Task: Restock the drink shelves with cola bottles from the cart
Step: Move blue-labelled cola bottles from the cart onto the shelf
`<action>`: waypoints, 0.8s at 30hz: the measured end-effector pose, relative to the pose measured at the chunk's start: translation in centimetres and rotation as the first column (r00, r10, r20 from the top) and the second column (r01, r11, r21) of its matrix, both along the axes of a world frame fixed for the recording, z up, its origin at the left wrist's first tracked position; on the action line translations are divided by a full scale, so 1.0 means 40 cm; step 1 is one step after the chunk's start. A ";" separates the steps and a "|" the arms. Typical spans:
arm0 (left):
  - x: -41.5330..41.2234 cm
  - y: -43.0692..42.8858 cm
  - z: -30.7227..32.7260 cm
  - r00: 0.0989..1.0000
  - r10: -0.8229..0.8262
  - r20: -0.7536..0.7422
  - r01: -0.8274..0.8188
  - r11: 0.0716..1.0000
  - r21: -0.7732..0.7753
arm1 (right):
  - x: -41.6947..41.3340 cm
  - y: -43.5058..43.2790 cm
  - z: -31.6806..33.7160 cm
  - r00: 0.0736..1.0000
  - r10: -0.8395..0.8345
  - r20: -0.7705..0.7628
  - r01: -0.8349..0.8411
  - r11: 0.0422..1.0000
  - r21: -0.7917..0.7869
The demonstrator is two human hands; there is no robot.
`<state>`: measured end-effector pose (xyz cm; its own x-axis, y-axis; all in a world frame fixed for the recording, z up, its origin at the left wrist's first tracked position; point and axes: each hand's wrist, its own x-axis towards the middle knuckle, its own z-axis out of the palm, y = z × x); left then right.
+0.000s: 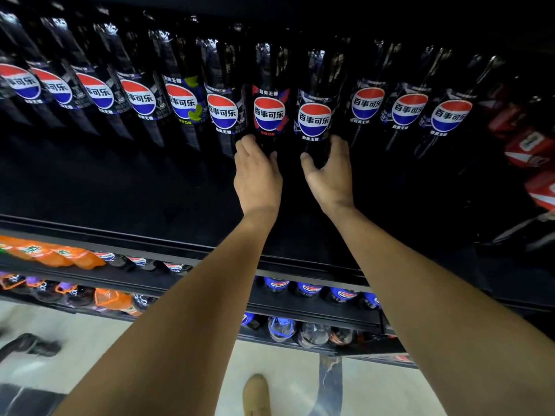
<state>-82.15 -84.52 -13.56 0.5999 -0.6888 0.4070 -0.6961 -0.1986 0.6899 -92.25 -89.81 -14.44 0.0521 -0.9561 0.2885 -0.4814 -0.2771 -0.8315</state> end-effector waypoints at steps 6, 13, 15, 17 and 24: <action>-0.001 0.000 0.001 1.000 0.003 -0.007 -0.003 1.000 -0.001 | 0.000 0.001 0.000 1.000 0.003 0.001 -0.003 1.000 -0.007; -0.001 0.000 -0.003 1.000 0.012 -0.013 -0.013 1.000 -0.013 | 0.001 0.003 0.004 1.000 0.003 0.017 -0.004 1.000 0.025; -0.002 0.003 -0.002 0.999 0.009 -0.035 -0.010 1.000 -0.030 | 0.000 0.006 0.007 1.000 -0.005 0.026 0.004 0.999 0.051; 0.002 0.007 0.001 0.995 -0.008 -0.099 0.001 0.998 -0.069 | -0.002 0.008 0.012 0.999 -0.004 0.048 0.000 0.997 0.078; 0.036 0.070 0.033 0.996 -0.050 0.071 0.043 0.993 0.107 | -0.039 0.057 0.031 0.960 0.021 -0.279 -0.012 0.999 0.036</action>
